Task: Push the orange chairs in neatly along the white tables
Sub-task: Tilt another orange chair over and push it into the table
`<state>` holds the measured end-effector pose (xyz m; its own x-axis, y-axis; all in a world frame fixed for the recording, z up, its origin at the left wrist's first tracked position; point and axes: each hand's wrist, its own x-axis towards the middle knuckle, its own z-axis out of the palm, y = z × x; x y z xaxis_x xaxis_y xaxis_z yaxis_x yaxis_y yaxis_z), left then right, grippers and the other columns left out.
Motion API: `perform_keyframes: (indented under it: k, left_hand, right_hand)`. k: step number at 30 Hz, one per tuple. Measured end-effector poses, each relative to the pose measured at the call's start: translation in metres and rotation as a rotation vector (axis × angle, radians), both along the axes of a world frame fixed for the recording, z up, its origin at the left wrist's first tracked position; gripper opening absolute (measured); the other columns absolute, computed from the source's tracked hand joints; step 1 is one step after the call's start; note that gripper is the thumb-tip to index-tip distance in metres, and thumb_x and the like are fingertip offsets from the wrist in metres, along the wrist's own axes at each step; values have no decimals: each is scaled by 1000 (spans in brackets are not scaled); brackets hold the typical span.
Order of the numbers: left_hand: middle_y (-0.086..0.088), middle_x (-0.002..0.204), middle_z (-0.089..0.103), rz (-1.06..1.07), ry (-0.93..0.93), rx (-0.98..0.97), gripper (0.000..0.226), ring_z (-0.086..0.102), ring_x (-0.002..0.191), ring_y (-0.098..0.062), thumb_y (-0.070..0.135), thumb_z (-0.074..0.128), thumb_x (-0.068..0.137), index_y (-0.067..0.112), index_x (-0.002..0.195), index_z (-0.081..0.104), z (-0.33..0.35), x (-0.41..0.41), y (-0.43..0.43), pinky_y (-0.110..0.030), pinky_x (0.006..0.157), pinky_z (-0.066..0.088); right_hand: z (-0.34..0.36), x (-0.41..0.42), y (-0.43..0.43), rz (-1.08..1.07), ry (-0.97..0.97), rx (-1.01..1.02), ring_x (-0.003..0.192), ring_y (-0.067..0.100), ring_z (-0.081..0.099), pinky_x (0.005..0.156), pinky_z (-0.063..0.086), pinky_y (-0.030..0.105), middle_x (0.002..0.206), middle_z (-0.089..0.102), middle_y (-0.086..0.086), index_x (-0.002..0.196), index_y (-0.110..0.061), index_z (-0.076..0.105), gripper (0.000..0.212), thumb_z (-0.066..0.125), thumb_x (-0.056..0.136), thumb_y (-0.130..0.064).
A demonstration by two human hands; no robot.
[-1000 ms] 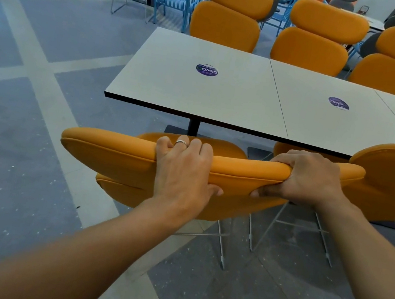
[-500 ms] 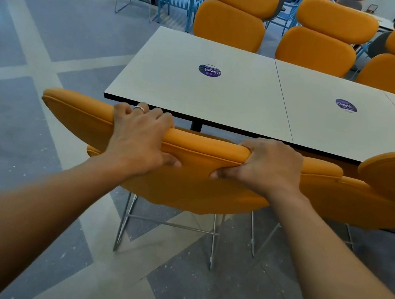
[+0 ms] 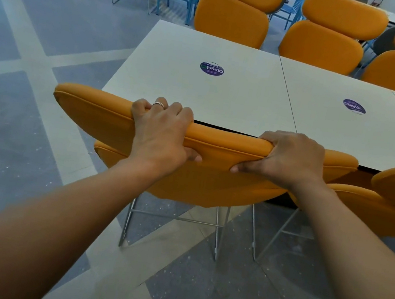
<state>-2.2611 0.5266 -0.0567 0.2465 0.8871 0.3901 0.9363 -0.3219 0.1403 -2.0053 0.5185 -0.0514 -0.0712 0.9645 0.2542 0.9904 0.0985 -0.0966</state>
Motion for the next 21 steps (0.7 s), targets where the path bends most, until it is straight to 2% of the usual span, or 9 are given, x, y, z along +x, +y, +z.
perform_keyframes:
  k: [7, 12, 17, 21]
  left_hand:
    - [0, 107, 63, 25, -2, 0, 62, 51, 108, -29, 74, 67, 63, 27, 103, 57, 1, 10, 35, -48, 88, 27]
    - [1, 103, 63, 5, 0, 25, 60, 52, 105, -27, 73, 67, 64, 27, 100, 57, -3, 18, 51, -46, 87, 26]
    - [2, 101, 63, -6, -12, 29, 58, 52, 104, -28, 74, 67, 63, 29, 98, 56, -2, 11, 66, -45, 86, 24]
    - [2, 100, 64, -2, 7, 19, 60, 53, 103, -28, 76, 65, 62, 29, 99, 57, -3, 11, 63, -45, 86, 25]
  right_hand:
    - [4, 7, 34, 12, -5, -4, 76, 17, 61, 70, 53, 39, 80, 66, -12, 90, -33, 69, 90, 42, 45, -105]
    - [1, 17, 49, 8, 7, -2, 76, 15, 60, 67, 49, 33, 79, 66, -12, 88, -33, 69, 86, 44, 45, -104]
    - [1, 13, 65, 16, -16, 28, 70, 13, 58, 56, 31, 23, 72, 62, -14, 80, -35, 66, 80, 45, 44, -104]
    - [-3, 14, 62, 10, -35, 43, 68, 14, 58, 57, 37, 25, 70, 61, -14, 79, -34, 66, 82, 44, 44, -105]
